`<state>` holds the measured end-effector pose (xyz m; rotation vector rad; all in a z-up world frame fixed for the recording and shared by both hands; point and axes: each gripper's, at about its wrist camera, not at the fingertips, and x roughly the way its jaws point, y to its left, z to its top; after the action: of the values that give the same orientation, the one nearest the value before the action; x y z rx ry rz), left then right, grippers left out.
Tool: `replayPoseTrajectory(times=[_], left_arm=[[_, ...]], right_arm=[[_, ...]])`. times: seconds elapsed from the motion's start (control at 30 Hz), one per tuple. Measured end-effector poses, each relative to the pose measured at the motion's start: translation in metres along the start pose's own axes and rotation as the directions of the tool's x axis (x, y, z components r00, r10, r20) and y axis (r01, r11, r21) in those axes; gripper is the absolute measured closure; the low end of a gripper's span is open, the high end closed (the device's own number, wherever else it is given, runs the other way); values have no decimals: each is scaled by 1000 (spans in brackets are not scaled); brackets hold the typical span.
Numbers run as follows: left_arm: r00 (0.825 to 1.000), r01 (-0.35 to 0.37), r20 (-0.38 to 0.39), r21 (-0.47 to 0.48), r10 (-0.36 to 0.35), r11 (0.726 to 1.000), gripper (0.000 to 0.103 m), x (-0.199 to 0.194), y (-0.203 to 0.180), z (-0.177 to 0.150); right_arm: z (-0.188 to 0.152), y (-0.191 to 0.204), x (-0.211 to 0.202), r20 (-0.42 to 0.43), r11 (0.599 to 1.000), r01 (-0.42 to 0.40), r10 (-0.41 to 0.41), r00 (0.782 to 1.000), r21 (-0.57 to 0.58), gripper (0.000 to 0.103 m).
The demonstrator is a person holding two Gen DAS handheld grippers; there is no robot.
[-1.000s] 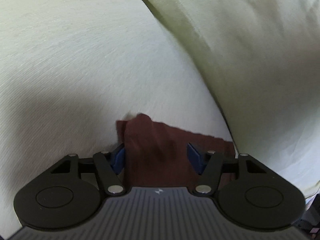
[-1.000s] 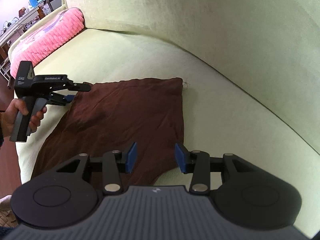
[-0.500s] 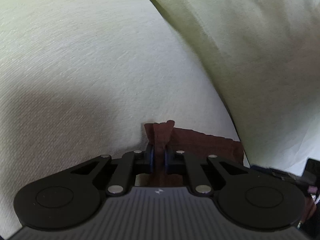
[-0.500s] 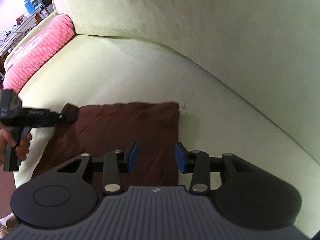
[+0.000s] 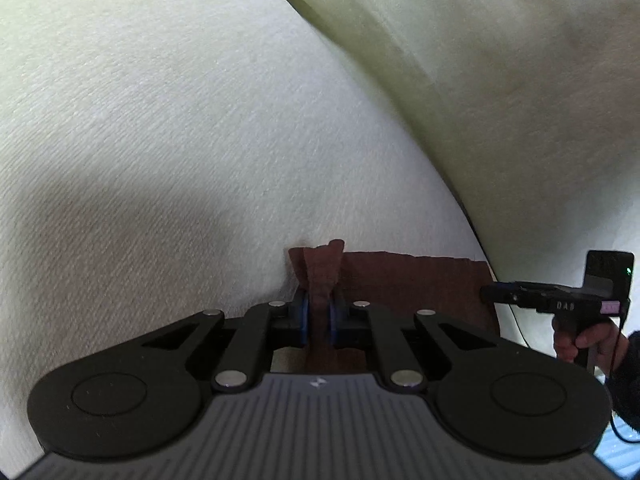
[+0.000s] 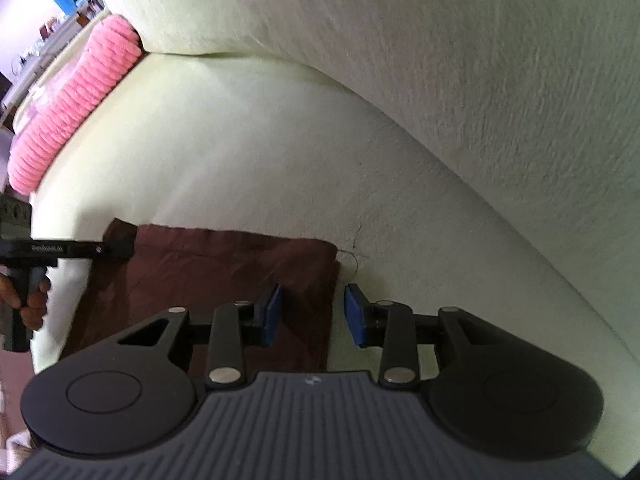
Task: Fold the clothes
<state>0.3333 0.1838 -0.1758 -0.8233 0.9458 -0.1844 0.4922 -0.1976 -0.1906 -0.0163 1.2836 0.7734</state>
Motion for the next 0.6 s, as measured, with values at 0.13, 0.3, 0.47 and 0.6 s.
replayPoseTrajectory(times=[0.13, 0.3, 0.47, 0.6], left_arm=[[1000, 16, -3, -2, -16, 1000, 89, -3, 2, -5], [1000, 16, -10, 20, -16, 1000, 92, 0, 3, -3], [1000, -1, -18, 102, 3, 995, 96, 0, -12, 0], [1000, 17, -2, 144, -17, 989, 97, -10, -22, 3]], right_arm=[[3, 5, 7, 20, 999, -22, 23, 1000, -26, 71], [5, 14, 11, 59, 997, -30, 35, 998, -70, 96], [0, 24, -3, 106, 991, -19, 33, 994, -134, 96], [-6, 34, -27, 151, 981, -35, 65, 986, -191, 97]])
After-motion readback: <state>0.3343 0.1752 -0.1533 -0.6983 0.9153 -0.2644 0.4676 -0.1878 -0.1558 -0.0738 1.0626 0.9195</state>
